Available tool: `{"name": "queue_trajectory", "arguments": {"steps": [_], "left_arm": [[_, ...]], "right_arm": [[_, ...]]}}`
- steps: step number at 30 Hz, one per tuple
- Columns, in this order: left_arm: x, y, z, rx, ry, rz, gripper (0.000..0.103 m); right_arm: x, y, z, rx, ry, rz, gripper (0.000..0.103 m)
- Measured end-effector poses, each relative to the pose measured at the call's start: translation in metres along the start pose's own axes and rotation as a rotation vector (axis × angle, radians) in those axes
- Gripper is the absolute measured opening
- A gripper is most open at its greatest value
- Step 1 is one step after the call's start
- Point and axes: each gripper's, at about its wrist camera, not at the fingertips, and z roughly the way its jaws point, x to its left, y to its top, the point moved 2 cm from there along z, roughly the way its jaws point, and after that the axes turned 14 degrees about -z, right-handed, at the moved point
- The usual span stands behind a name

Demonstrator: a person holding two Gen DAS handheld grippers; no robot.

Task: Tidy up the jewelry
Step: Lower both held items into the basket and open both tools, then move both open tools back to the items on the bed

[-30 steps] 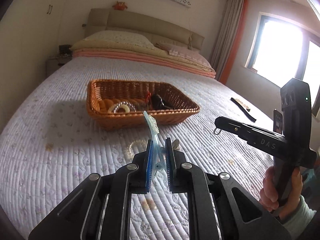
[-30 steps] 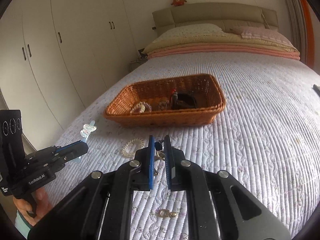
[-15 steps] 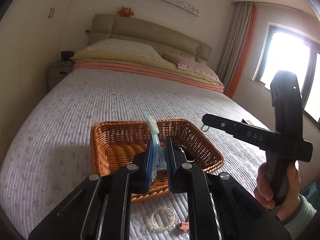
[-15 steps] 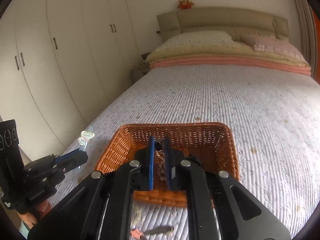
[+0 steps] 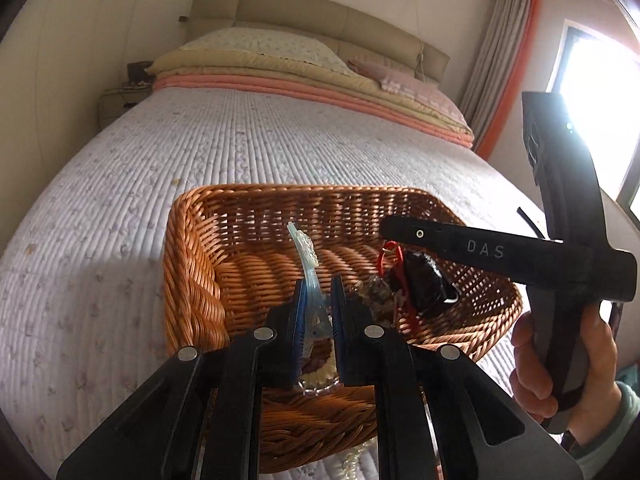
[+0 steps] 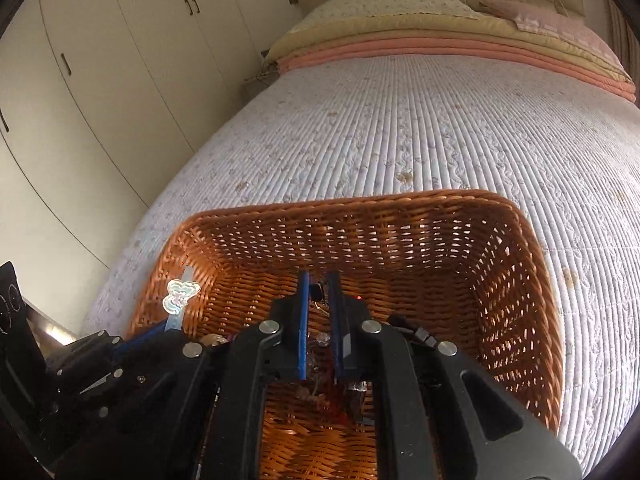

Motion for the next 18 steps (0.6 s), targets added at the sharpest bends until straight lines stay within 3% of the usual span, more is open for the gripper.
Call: {"name": "queue_trajectory", "arguments": {"steps": [3, 6, 8, 9, 10, 12, 18], "left_arm": [[0.0, -0.002, 0.001, 0.013, 0.002, 0.009, 0.012], [0.0, -0.004, -0.004, 0.01, -0.012, 0.013, 0.027], [-0.002, -0.005, -0.01, -0.001, -0.023, 0.019, 0.035], [-0.003, -0.005, -0.013, -0.006, -0.028, 0.02, 0.04], [-0.005, -0.005, -0.019, -0.015, -0.039, 0.021, 0.04], [-0.01, -0.005, -0.031, -0.033, -0.052, 0.022, 0.04], [-0.022, -0.02, -0.085, -0.102, -0.103, 0.048, 0.043]], "right_arm": [[0.0, -0.003, 0.004, 0.012, -0.012, 0.003, 0.008], [-0.005, -0.005, 0.006, 0.012, 0.012, 0.024, 0.009], [-0.004, -0.005, 0.002, 0.004, 0.007, 0.02, 0.016], [-0.004, -0.005, -0.001, -0.002, 0.006, 0.018, 0.024], [-0.005, -0.006, -0.005, -0.01, 0.001, 0.018, 0.034], [-0.006, -0.007, -0.014, -0.025, -0.003, 0.022, 0.039], [-0.001, -0.024, -0.065, -0.102, 0.049, 0.044, 0.039]]}}
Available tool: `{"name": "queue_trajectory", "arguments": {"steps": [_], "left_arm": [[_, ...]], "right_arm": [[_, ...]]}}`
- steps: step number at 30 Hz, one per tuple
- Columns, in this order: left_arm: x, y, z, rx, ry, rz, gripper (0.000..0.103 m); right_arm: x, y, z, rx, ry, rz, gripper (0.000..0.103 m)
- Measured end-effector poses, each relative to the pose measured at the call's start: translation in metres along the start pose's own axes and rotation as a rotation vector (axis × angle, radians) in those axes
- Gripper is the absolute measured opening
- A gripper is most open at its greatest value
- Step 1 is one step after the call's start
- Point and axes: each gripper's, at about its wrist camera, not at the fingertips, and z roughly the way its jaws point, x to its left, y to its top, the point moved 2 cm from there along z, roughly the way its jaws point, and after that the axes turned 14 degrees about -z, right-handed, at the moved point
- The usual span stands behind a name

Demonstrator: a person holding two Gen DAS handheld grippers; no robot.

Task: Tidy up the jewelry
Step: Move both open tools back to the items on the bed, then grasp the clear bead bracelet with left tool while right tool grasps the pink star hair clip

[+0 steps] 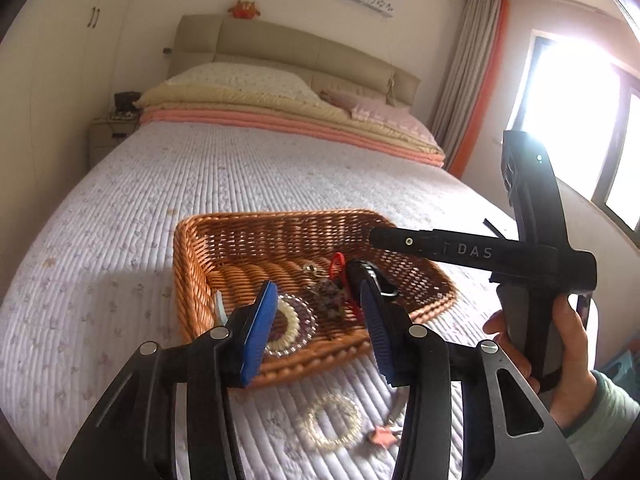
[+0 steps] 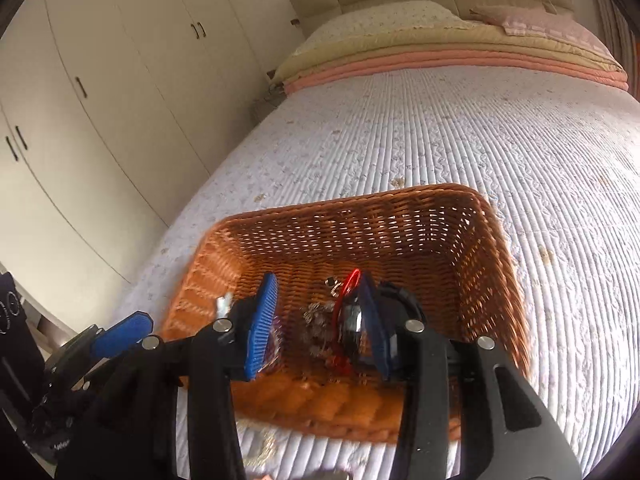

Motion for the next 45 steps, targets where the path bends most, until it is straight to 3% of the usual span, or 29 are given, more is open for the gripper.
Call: {"name": "queue_trajectory", "arguments": {"steps": [8, 14, 27, 37, 42, 45], "left_arm": [[-0.018, -0.032, -0.055, -0.025, -0.035, 0.02, 0.043], [-0.011, -0.059, -0.063, 0.015, -0.016, -0.019, 0.043], [0.019, -0.082, -0.027, 0.149, 0.069, -0.073, 0.043], [0.037, -0.078, 0.039, 0.295, 0.101, -0.109, 0.041], [0.036, -0.079, 0.054, 0.314, 0.115, -0.098, 0.04], [0.032, -0.081, 0.057, 0.315, 0.126, -0.081, 0.034]], "right_arm": [[0.026, -0.044, -0.075, -0.054, 0.052, -0.024, 0.039], [0.053, -0.086, -0.1, -0.041, -0.005, -0.113, 0.039], [0.075, -0.138, -0.07, 0.061, 0.002, -0.168, 0.039], [0.072, -0.154, -0.037, 0.147, -0.023, -0.171, 0.039], [0.077, -0.15, -0.027, 0.174, -0.006, -0.196, 0.039], [0.08, -0.148, -0.02, 0.187, -0.01, -0.219, 0.039]]}}
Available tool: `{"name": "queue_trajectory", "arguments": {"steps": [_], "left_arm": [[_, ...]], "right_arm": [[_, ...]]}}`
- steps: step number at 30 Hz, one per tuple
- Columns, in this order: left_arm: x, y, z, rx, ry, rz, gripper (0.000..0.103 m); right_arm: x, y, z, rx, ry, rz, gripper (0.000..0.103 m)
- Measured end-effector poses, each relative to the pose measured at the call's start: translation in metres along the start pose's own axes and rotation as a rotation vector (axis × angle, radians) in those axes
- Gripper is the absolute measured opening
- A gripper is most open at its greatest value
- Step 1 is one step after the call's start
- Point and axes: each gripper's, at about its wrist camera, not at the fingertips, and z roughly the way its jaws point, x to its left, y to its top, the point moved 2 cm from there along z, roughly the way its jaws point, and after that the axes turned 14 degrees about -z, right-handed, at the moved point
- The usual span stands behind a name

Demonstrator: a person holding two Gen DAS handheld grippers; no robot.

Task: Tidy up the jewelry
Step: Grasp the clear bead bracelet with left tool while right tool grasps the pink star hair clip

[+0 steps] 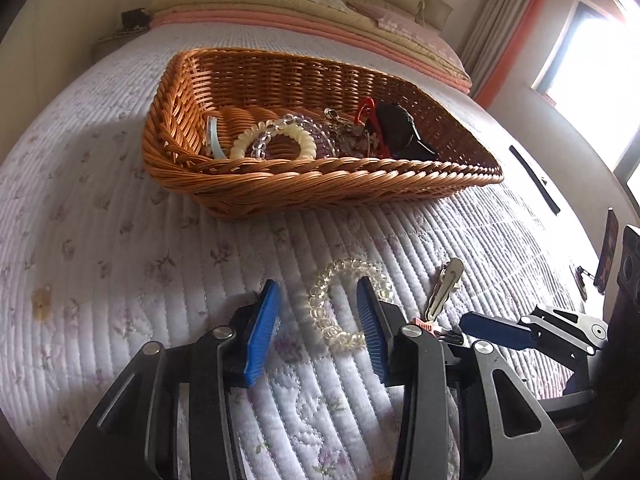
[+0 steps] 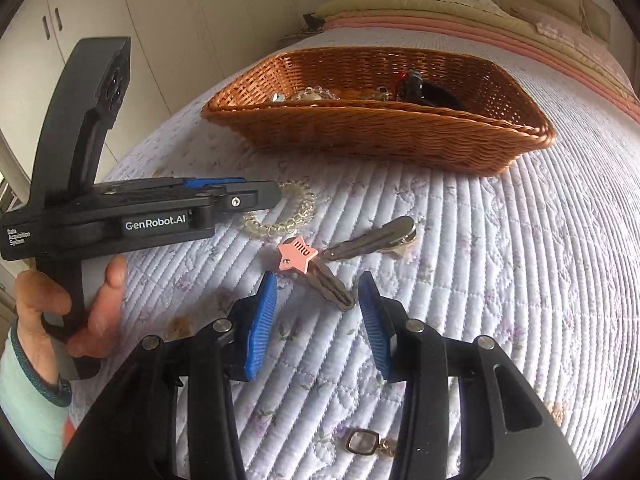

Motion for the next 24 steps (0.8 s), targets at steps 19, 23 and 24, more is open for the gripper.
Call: {"name": "queue_trajectory", "arguments": {"steps": [19, 23, 24], "left_arm": [[0.022, -0.038, -0.04, -0.017, 0.059, -0.021, 0.008], [0.025, -0.048, -0.048, -0.02, 0.052, -0.013, 0.009], [0.025, -0.052, -0.05, -0.022, 0.052, -0.01, 0.01]], "right_arm": [[0.017, 0.006, 0.007, 0.029, -0.031, -0.02, 0.033], [0.024, 0.015, 0.019, 0.049, -0.102, -0.059, 0.032], [0.025, 0.017, 0.021, 0.051, -0.106, -0.066, 0.023]]}}
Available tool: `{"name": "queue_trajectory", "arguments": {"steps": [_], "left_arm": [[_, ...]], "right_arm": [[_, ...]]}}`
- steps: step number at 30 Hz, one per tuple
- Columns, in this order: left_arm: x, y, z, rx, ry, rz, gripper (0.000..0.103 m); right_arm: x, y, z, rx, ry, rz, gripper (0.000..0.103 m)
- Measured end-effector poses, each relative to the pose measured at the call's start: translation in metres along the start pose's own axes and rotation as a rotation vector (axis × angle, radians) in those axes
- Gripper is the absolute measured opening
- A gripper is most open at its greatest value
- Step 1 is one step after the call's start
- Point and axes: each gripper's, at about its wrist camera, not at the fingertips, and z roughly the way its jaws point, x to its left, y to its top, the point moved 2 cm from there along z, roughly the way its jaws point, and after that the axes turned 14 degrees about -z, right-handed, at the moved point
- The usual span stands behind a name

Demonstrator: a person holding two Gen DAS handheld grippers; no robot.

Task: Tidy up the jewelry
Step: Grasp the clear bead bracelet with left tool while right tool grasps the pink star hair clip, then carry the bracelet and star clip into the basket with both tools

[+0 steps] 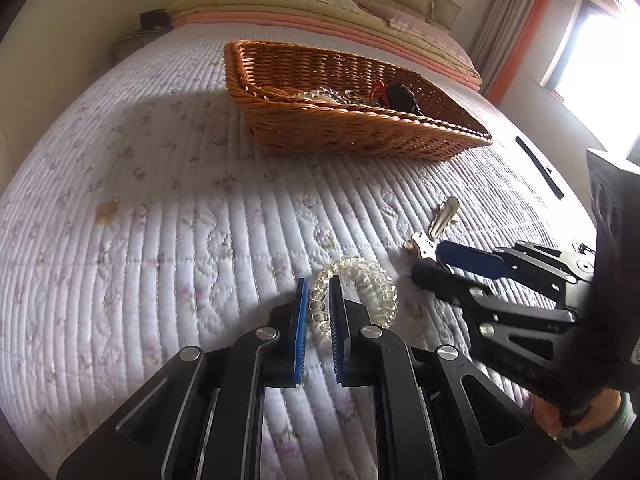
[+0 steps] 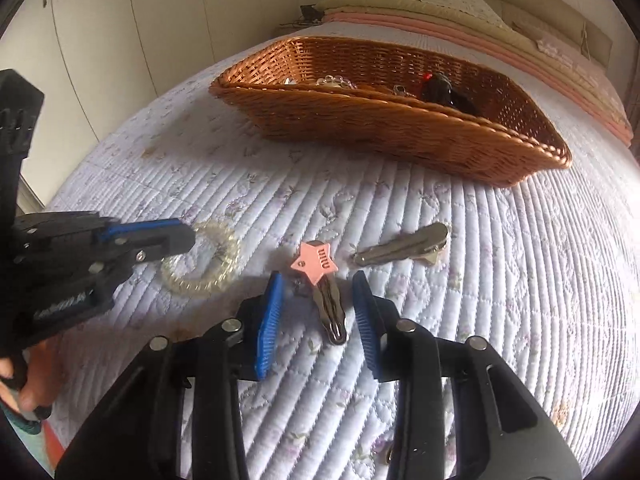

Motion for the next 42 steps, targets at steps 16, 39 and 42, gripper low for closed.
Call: {"name": "queue_trajectory", "arguments": {"steps": [16, 39, 42], "left_arm": [[-0.017, -0.019, -0.002, -0.053, 0.098, 0.099, 0.009], [-0.075, 0.064, -0.097, -0.435, -0.029, 0.138, 0.008], [-0.083, 0.095, -0.087, -0.451, -0.035, 0.127, 0.008]], "right_arm": [[-0.008, -0.012, -0.011, -0.063, 0.035, 0.066, 0.012], [-0.064, 0.049, -0.138, -0.424, -0.058, 0.101, 0.012], [-0.089, 0.075, -0.134, -0.431, -0.092, 0.118, 0.012]]}}
